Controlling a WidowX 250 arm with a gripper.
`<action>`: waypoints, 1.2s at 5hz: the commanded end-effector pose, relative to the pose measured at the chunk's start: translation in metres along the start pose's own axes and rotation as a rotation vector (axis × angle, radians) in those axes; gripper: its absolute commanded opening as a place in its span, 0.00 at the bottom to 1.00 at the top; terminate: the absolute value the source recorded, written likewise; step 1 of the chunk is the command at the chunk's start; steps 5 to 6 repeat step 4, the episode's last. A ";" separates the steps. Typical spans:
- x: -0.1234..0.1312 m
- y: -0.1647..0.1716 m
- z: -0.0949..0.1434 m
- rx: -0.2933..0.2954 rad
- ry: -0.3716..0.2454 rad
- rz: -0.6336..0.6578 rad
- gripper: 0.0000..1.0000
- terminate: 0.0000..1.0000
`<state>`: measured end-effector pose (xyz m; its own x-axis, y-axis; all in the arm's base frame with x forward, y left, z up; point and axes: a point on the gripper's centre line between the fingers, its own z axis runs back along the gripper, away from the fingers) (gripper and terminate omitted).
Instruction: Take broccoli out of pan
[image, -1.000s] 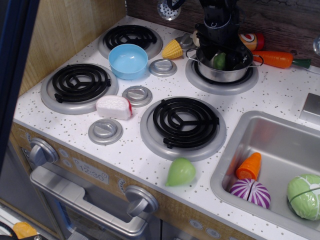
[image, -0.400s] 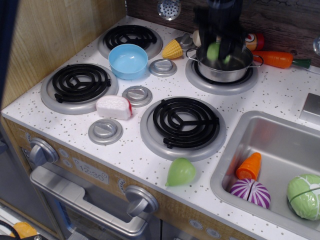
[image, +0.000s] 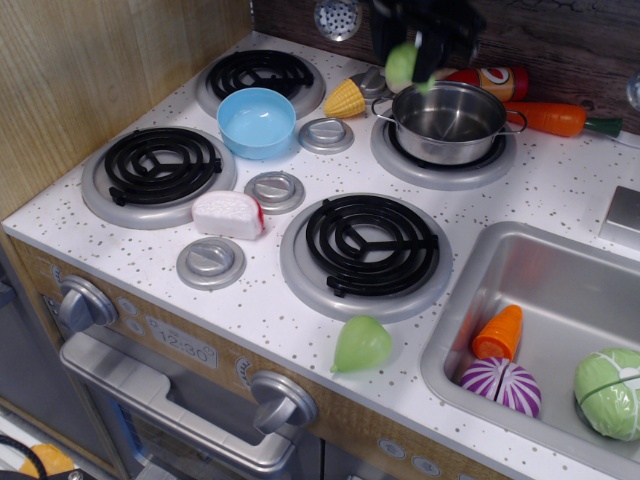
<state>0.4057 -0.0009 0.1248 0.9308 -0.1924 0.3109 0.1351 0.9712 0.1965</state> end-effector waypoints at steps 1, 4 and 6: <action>-0.016 0.025 -0.004 0.015 -0.051 0.033 0.00 0.00; -0.014 0.022 -0.062 -0.034 -0.096 -0.003 1.00 1.00; -0.014 0.022 -0.062 -0.034 -0.096 -0.003 1.00 1.00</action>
